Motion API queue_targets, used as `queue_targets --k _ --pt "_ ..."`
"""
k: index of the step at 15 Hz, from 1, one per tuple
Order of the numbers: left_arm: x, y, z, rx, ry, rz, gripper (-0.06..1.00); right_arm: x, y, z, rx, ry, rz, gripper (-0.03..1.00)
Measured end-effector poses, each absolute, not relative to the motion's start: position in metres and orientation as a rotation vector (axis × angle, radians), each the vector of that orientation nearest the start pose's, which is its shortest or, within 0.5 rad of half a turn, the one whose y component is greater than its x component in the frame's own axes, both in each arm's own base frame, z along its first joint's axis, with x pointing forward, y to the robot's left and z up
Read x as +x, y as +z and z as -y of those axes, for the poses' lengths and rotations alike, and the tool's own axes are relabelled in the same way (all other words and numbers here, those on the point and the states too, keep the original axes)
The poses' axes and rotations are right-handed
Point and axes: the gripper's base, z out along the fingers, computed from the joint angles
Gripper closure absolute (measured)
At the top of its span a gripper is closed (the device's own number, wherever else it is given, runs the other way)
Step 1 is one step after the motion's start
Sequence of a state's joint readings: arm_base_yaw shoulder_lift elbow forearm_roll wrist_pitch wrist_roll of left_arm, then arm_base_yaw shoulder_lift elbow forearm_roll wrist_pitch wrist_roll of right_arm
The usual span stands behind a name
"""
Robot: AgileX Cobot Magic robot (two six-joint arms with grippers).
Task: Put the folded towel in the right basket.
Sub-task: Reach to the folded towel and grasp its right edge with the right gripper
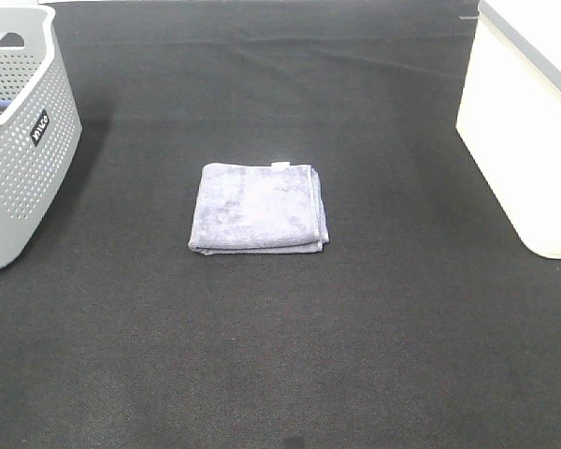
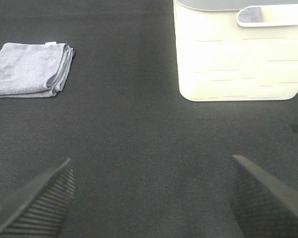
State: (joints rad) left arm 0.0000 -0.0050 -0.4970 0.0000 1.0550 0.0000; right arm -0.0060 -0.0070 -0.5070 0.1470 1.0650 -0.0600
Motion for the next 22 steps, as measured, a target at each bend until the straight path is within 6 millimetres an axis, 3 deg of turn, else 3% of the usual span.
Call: queue_targets --k 6,10,12,13,18,19,22 --pt "-0.005 0.277 0.000 0.000 0.000 -2.037 -0.03 -0.004 0.284 -0.012 -0.059 0.135 -2.010 0.19" --pt "-0.005 0.277 0.000 0.000 0.000 -2.037 -0.03 0.031 0.316 -0.010 -0.040 0.128 -1.986 0.20" --pt "-0.005 0.277 0.000 0.000 0.000 -2.037 -0.03 0.059 0.334 -0.010 -0.040 0.122 -2.027 0.20" --pt "-0.005 0.277 0.000 0.000 0.000 -2.037 -0.03 0.085 0.347 -0.009 -0.052 0.116 -2.089 0.20" --pt "-0.005 0.277 0.000 0.000 0.000 -2.037 -0.03 0.177 0.393 -0.013 -0.133 0.146 -2.194 0.20" --pt "-0.005 0.277 0.000 0.000 0.000 -2.037 -0.03 0.204 0.407 -0.015 -0.151 0.167 -2.227 0.20" --pt "-0.005 0.277 0.000 0.000 0.000 -2.037 -0.03 0.261 0.423 -0.016 -0.178 0.180 -2.282 0.20"
